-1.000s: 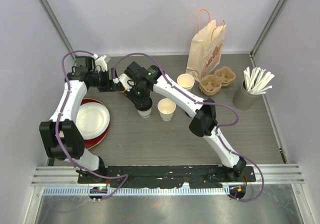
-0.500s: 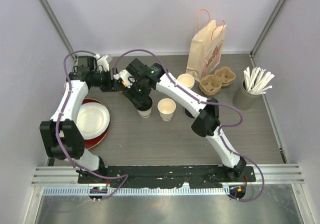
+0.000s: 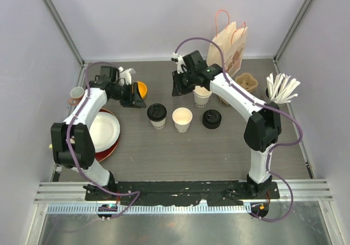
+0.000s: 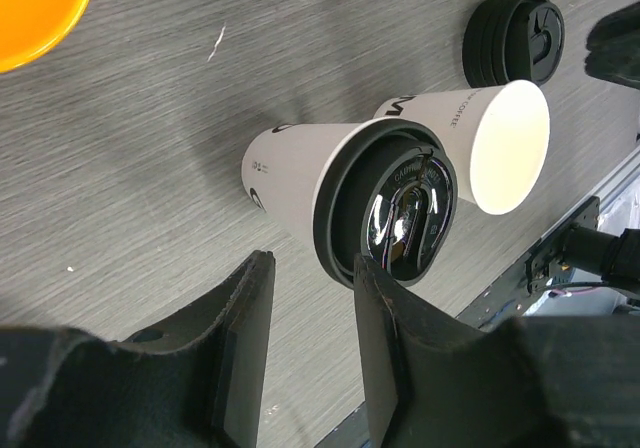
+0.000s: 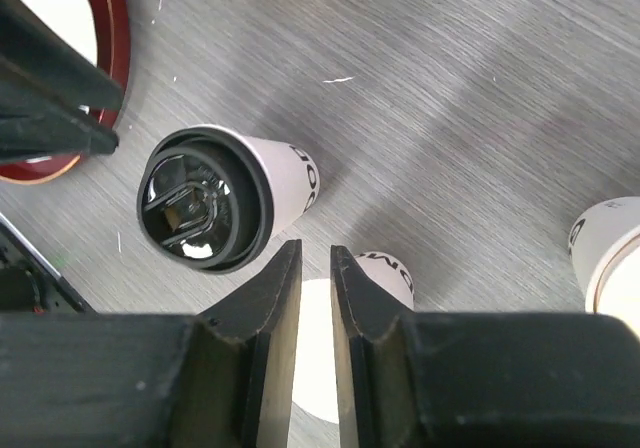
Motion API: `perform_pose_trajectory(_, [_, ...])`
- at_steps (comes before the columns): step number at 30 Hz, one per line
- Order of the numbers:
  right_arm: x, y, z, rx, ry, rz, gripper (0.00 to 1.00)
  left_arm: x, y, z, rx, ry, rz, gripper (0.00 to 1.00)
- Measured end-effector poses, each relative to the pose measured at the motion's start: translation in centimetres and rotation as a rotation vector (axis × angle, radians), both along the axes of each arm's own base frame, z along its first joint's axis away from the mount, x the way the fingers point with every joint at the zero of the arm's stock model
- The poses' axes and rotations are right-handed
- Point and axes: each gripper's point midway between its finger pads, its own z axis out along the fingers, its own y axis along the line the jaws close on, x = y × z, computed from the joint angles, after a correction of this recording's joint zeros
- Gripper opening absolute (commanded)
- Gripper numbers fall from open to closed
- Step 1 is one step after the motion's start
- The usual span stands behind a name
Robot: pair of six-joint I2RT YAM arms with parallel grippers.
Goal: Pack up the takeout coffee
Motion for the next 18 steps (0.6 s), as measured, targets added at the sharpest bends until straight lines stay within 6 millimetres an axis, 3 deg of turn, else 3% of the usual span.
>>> perform_pose_trajectory(3, [0.7,-0.2,-0.9,0.031,0.031,-0.033,0.22,0.0,-0.1,-0.1,-0.001,0.006,0.003,0.4])
perform_pose_trajectory(11, [-1.0,3.3,-2.5,0.103,0.114,0.042,0.23,-0.6,-0.5,-0.9,-0.036,0.048,0.003,0.39])
perform_pose_trajectory(18, [-1.4,3.0,-4.7,0.085,0.167,0.035,0.23,-1.2,-1.0,-2.3,-0.066,0.122,0.0,0.39])
